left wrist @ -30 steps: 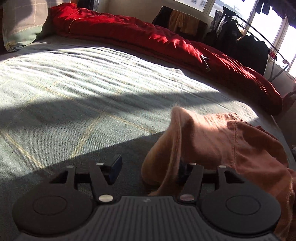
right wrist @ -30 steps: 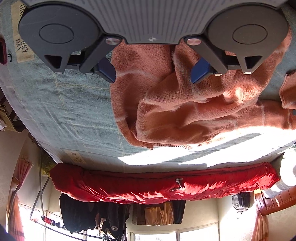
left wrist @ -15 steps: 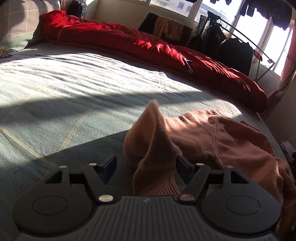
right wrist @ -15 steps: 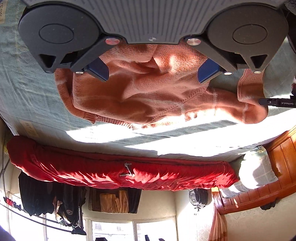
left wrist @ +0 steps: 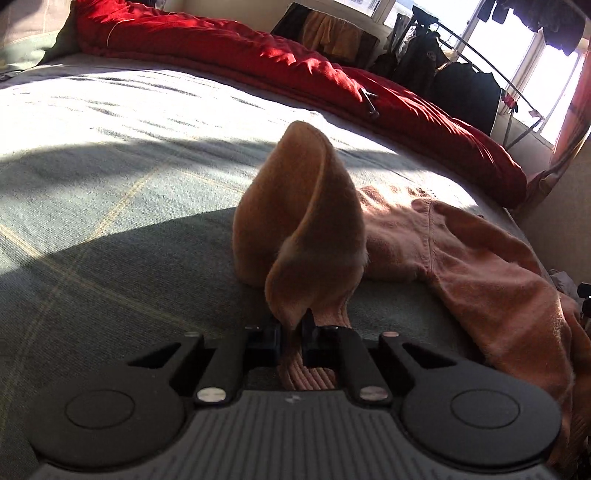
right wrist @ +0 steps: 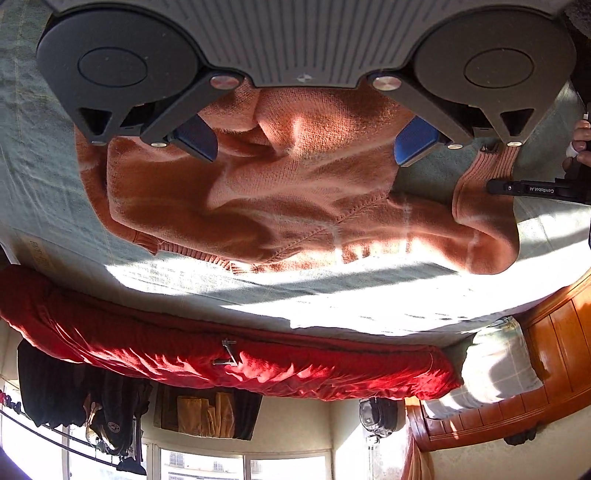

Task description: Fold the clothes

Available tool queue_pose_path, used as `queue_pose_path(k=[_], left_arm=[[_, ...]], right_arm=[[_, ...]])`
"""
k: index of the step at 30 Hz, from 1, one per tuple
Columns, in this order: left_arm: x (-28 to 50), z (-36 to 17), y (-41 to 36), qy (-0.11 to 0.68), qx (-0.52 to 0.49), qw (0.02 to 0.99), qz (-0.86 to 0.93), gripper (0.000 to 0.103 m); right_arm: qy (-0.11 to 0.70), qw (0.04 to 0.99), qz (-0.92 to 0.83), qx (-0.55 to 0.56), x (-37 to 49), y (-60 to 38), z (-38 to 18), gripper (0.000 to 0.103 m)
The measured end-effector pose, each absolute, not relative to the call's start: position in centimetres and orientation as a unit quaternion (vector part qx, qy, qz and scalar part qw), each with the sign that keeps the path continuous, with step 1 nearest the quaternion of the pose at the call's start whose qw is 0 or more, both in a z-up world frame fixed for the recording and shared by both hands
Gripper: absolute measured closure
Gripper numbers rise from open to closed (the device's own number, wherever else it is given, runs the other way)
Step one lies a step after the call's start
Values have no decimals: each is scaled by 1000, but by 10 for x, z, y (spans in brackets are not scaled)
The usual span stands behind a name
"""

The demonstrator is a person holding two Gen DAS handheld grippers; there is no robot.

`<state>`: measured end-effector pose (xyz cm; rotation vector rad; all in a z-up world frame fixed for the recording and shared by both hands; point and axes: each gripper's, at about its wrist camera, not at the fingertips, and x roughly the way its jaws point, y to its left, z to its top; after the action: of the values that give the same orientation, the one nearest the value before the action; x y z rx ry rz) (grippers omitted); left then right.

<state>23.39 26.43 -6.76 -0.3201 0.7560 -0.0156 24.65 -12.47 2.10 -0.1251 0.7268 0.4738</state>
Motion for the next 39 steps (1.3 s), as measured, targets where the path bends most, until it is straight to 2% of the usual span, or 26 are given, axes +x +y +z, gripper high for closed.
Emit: queue_pose_path(k=[10, 23, 25, 29, 33, 37, 39], left_arm=[[234, -24, 330, 304, -101, 939, 125, 96], [255, -2, 379, 286, -120, 933, 180, 96], [262, -8, 385, 300, -136, 925, 190, 86], [268, -18, 389, 319, -146, 914, 202, 86], [269, -17, 393, 318, -126, 911, 228, 77], [272, -6, 405, 315, -129, 908, 243, 76], [270, -1, 401, 307, -128, 913, 234, 69]], right_arm=[[354, 908, 216, -59, 249, -124, 21, 0], [353, 915, 188, -60, 249, -133, 23, 0], [354, 915, 184, -60, 249, -135, 21, 0], [355, 916, 178, -63, 247, -138, 20, 0], [358, 916, 171, -62, 248, -142, 19, 0], [361, 915, 171, -63, 250, -141, 18, 0], [360, 914, 176, -65, 250, -138, 18, 0]])
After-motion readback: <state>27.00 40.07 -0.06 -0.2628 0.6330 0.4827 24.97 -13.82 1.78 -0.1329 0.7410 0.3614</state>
